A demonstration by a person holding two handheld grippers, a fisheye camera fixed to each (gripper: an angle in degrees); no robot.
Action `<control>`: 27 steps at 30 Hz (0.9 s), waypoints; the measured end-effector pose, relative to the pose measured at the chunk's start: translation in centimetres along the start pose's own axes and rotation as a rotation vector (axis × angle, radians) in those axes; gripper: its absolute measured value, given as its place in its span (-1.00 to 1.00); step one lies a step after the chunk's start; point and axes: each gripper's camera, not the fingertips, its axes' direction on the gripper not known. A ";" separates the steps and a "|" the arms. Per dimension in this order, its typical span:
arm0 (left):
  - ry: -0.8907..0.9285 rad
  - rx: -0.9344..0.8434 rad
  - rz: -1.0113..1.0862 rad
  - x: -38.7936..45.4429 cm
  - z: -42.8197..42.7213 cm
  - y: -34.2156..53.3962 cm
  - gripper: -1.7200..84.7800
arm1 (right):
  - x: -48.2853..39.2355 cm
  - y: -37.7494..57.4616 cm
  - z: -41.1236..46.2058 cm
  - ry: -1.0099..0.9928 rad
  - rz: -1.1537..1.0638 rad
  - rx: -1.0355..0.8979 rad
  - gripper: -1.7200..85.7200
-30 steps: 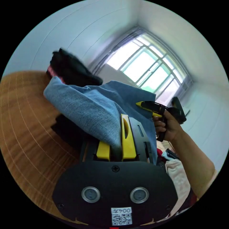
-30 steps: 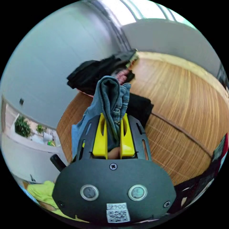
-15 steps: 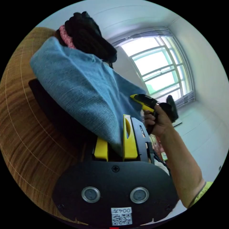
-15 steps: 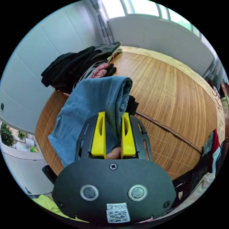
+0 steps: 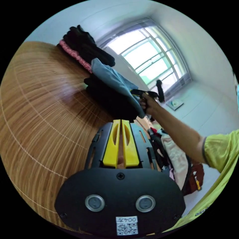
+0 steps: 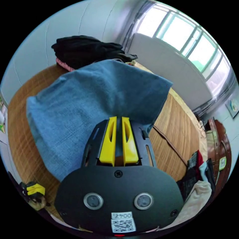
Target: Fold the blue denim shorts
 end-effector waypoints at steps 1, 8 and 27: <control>0.003 -0.063 -0.007 0.1 1.1 -0.2 -0.93 | -1.2 0.6 0.7 0.067 -0.042 -0.018 -0.91; 0.112 -0.069 -0.142 -1.7 1.5 1.1 -0.95 | -2.1 9.1 -9.1 -0.015 0.084 0.147 -0.98; -0.298 -0.488 0.487 18.8 -1.2 15.8 -0.94 | 0.0 66.1 -26.7 -0.114 0.672 -0.166 -0.88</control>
